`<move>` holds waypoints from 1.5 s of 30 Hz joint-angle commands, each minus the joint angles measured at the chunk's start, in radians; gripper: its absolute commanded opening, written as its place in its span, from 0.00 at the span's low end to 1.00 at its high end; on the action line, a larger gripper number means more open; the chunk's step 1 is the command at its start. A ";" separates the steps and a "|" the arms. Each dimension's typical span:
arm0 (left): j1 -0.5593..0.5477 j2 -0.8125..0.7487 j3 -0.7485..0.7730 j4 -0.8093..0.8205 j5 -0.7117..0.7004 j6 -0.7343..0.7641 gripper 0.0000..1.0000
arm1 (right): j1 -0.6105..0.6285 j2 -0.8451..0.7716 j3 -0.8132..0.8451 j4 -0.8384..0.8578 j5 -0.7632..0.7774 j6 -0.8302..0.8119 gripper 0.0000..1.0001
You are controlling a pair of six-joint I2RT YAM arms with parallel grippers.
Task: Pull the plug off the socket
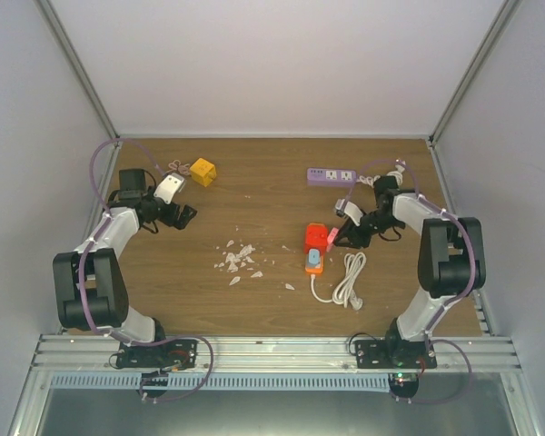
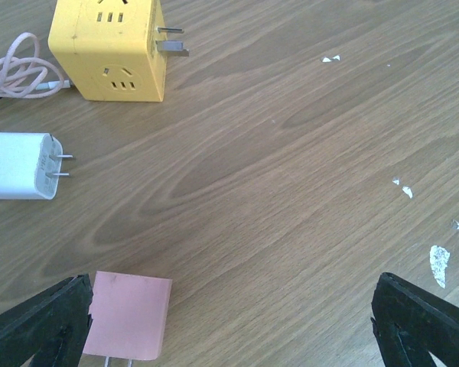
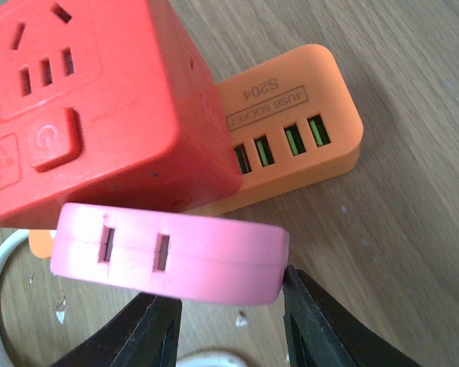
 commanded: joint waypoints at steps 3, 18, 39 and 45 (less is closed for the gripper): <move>-0.007 -0.035 -0.021 0.032 0.009 0.007 0.99 | 0.098 0.061 0.067 0.043 -0.015 0.027 0.39; -0.007 -0.048 -0.027 0.022 0.006 0.016 0.99 | 0.297 0.226 0.259 0.105 0.008 0.027 0.45; -0.014 -0.080 -0.020 -0.121 0.212 0.167 0.99 | 0.505 0.233 0.399 0.206 -0.027 0.182 0.64; -0.026 -0.078 -0.033 -0.135 0.224 0.205 0.99 | 0.458 0.079 0.277 0.234 -0.026 0.213 0.79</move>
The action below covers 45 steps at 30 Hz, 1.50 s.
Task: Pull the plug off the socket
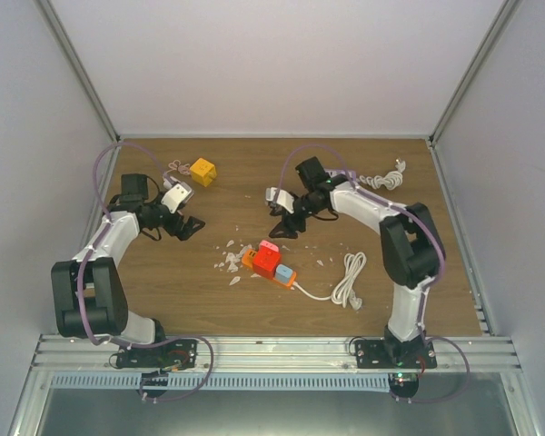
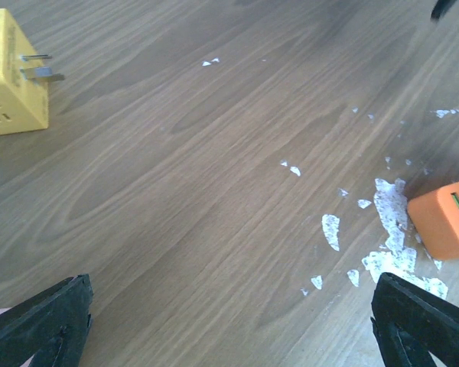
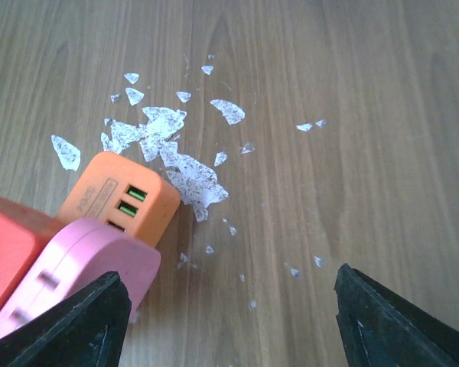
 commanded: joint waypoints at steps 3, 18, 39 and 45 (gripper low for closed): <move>-0.020 -0.015 -0.004 -0.012 0.055 0.049 0.99 | -0.031 -0.223 -0.176 0.028 -0.020 0.010 0.85; -0.117 0.013 -0.009 -0.002 0.070 0.060 0.99 | 0.108 -0.442 -0.594 0.156 0.059 0.047 0.99; -0.224 -0.060 -0.106 0.006 0.173 0.218 0.96 | 0.188 -0.337 -0.641 0.336 0.316 0.031 0.71; -0.235 -0.130 -0.157 0.005 0.226 0.299 0.90 | 0.150 -0.343 -0.618 0.332 0.354 -0.041 0.61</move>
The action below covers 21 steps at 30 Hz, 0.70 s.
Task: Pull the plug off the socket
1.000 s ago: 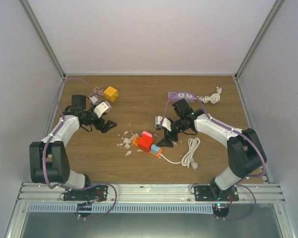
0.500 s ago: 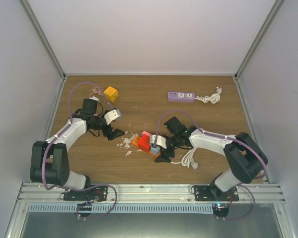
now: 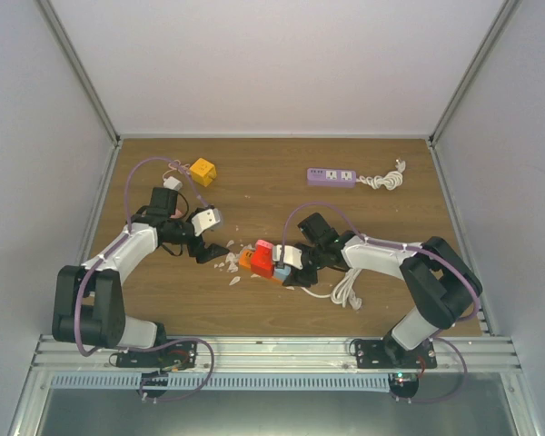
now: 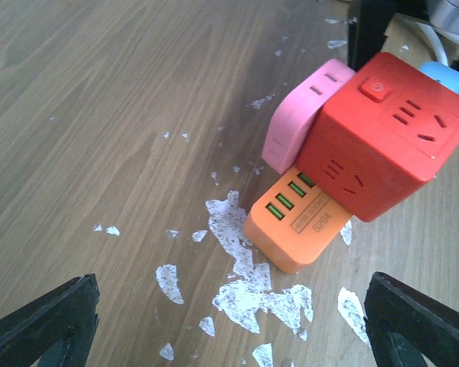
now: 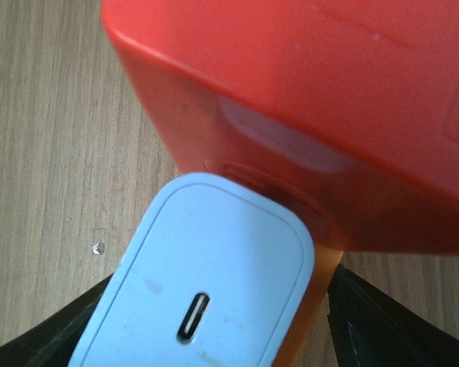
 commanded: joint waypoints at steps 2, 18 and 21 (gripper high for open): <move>-0.035 -0.089 -0.046 0.032 0.088 0.088 0.87 | -0.044 0.007 0.030 0.002 0.103 -0.091 0.59; -0.367 -0.132 -0.123 0.242 -0.014 0.090 0.66 | -0.078 -0.076 0.044 -0.022 -0.128 -0.070 0.56; -0.428 -0.115 -0.142 0.312 -0.081 0.068 0.65 | -0.078 -0.064 0.056 -0.028 -0.157 -0.060 0.53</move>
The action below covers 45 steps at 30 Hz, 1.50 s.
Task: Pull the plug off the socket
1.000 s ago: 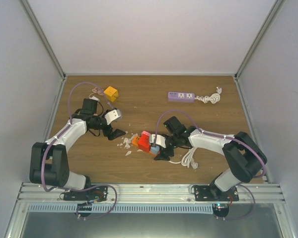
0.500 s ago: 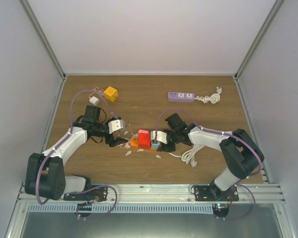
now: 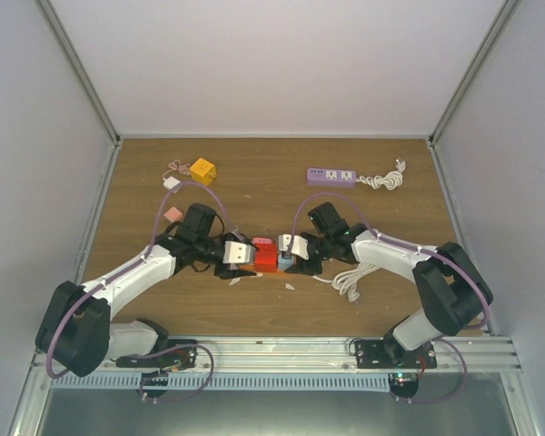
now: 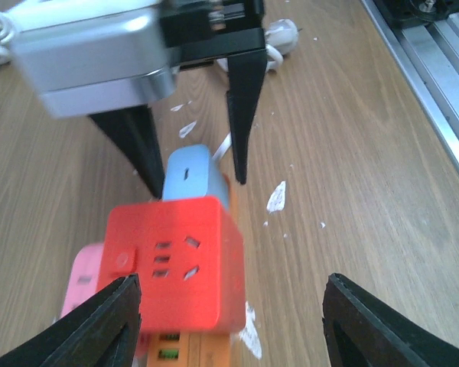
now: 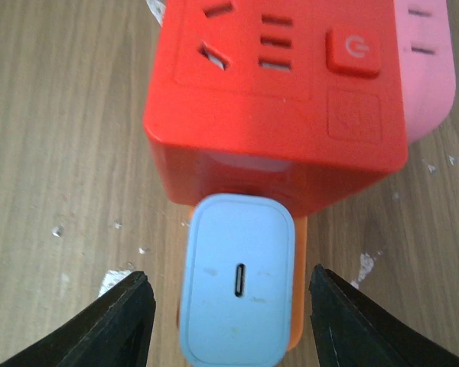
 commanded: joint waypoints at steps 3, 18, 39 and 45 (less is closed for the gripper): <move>-0.091 0.035 -0.050 0.212 -0.112 -0.048 0.64 | -0.003 0.010 0.024 0.003 -0.084 0.017 0.50; -0.141 0.085 -0.075 0.297 -0.183 -0.047 0.58 | 0.000 0.043 0.014 0.050 -0.087 0.048 0.37; -0.151 0.152 -0.082 0.225 -0.250 0.021 0.44 | 0.006 -0.001 0.072 -0.001 -0.126 0.047 0.08; -0.153 0.156 -0.082 0.212 -0.252 0.026 0.42 | 0.007 -0.011 0.079 -0.014 -0.119 0.044 0.06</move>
